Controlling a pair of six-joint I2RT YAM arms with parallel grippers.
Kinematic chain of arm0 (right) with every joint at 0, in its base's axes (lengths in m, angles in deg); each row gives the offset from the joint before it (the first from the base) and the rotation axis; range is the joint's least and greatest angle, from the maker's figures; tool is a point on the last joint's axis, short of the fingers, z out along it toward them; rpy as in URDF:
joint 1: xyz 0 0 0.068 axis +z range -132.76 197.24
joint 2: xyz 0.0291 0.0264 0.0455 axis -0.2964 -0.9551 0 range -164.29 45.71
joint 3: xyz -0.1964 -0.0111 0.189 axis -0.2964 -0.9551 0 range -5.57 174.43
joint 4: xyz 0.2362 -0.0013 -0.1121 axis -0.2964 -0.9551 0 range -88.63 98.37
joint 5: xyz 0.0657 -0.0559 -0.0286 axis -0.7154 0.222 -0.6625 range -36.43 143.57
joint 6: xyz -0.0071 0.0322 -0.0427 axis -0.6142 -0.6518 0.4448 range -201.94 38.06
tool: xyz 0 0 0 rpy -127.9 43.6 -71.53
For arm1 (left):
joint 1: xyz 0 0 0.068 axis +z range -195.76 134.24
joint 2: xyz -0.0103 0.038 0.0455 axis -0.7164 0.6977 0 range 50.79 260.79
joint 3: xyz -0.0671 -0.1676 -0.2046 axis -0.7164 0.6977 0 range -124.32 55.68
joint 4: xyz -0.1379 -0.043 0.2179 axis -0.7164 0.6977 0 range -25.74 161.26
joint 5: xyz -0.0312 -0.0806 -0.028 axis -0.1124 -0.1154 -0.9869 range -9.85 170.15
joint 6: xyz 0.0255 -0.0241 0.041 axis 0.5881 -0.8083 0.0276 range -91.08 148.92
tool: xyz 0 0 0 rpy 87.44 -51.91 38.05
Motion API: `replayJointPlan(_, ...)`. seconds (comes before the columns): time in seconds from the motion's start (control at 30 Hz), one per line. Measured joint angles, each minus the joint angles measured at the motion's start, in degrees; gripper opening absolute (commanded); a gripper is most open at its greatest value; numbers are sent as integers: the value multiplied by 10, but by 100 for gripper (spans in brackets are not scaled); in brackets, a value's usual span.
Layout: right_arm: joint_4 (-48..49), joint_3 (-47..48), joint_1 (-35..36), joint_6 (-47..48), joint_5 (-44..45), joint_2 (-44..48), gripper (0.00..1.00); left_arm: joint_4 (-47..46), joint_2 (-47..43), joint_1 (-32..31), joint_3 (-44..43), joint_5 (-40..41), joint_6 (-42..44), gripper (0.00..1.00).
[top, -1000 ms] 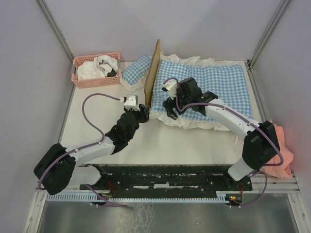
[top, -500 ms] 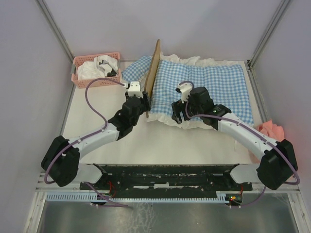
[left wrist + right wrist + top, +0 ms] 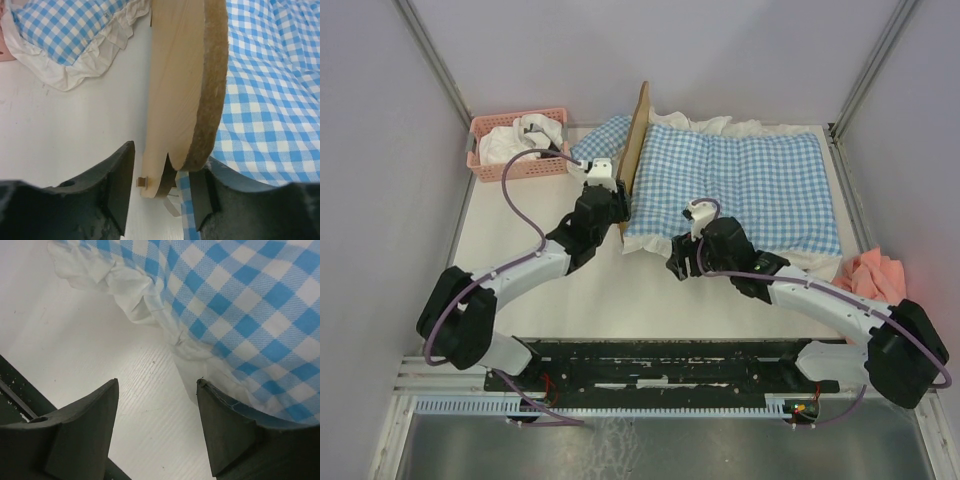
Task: Set up the pet bed
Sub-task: Pick up the bed frame from the center of the board.
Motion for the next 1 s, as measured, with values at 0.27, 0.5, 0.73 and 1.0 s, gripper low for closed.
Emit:
replayJointPlan(0.27, 162, -96, 63, -13, 85, -28, 68, 48, 33, 2, -46, -12, 23, 3)
replayJointPlan(0.5, 310, -116, 85, -40, 116, -132, 64, 147, 51, 0, -122, -1, 21, 3)
replayJointPlan(0.73, 484, -159, 97, -132, 171, -219, 64, 260, 85, 0, -231, 9, -3, 3)
replayJointPlan(1.0, 671, -179, 98, -158, 241, -342, 65, 348, 117, 0, -319, 7, -28, 3)
